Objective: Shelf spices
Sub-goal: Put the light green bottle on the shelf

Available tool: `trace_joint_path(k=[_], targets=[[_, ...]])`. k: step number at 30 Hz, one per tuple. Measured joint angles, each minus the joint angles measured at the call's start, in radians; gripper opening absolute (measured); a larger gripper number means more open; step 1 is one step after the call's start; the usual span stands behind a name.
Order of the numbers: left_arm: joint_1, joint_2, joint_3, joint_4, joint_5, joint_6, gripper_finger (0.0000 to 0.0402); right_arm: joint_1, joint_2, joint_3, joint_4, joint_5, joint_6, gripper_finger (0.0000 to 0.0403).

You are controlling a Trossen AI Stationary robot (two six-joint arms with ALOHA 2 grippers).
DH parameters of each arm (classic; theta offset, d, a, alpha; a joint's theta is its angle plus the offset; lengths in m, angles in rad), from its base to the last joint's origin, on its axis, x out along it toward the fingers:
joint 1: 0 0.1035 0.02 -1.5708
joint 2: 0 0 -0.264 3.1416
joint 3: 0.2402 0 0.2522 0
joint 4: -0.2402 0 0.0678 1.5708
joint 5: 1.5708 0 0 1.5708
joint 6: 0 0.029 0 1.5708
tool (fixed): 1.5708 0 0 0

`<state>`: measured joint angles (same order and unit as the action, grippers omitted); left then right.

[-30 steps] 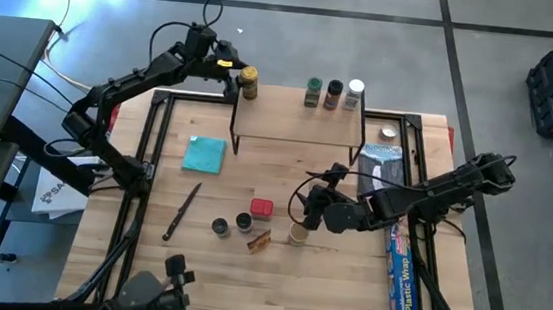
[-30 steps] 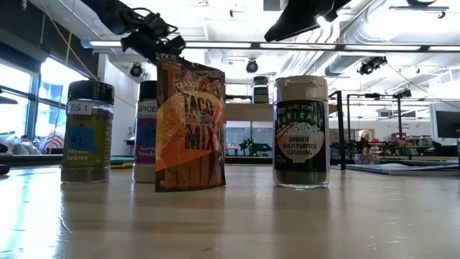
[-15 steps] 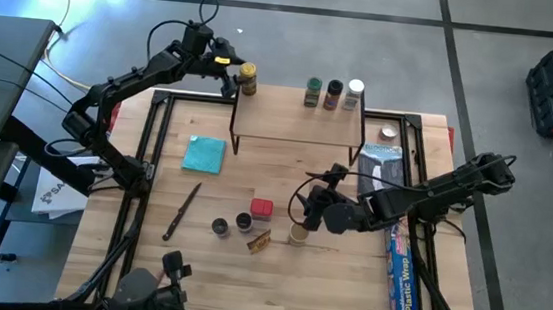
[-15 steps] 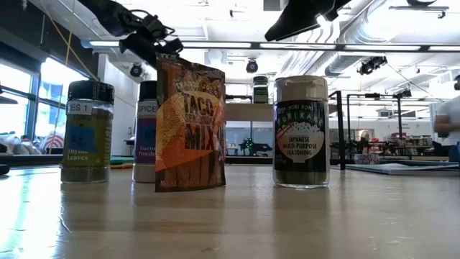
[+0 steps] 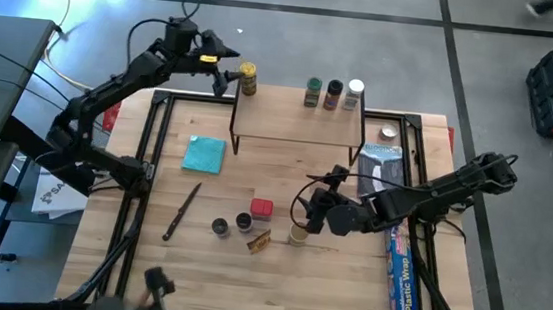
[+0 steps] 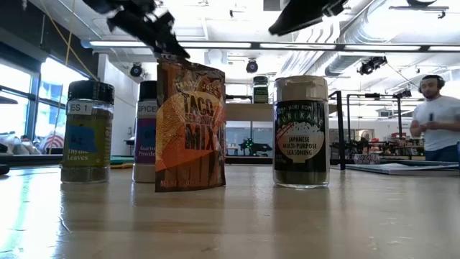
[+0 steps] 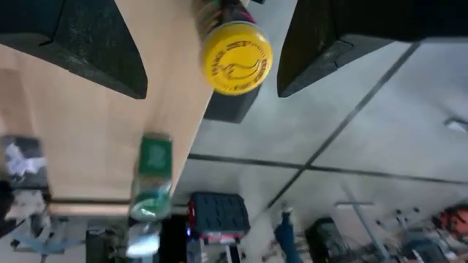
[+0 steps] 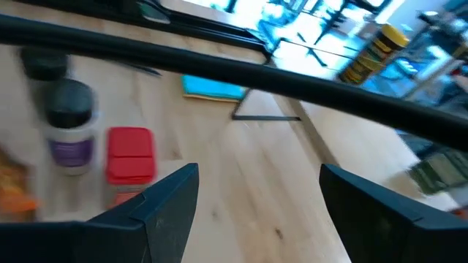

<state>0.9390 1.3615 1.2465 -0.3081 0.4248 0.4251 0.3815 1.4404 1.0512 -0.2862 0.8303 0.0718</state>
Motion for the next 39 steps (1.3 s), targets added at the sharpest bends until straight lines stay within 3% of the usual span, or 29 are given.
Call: trace_joint_path(k=[4,8,22,29,32,36,39], targets=[[-0.079,-0.112,-0.014,-0.083,-0.069,-0.012,0.0303,0.017,-0.032,0.000,-0.013,-0.027,0.003,0.0279],[-0.233,-0.242,-0.079,-0.137,-0.190,-0.048,0.0303,0.025,-0.042,0.000,-0.011,-0.019,0.004,0.0279],[-0.977,-0.723,-0.593,-0.145,-0.739,-0.503,0.0298,0.027,-0.039,0.000,-0.064,-0.018,0.079,0.0279],[-1.275,-0.718,-0.734,-0.066,-0.908,-0.671,0.0298,0.017,-0.039,0.000,-0.060,-0.001,0.081,0.0279],[-1.318,-0.687,-0.775,-0.051,-0.959,-0.717,0.0298,0.011,-0.039,0.000,-0.046,-0.001,0.078,0.0279],[-1.324,-0.639,-0.820,-0.057,-0.953,-0.754,0.0298,0.009,-0.039,0.000,-0.042,-0.001,0.077,0.0279],[-1.324,-0.605,-0.848,-0.037,-0.870,-0.789,0.0298,0.009,-0.039,0.000,-0.038,-0.001,0.066,0.0279]])
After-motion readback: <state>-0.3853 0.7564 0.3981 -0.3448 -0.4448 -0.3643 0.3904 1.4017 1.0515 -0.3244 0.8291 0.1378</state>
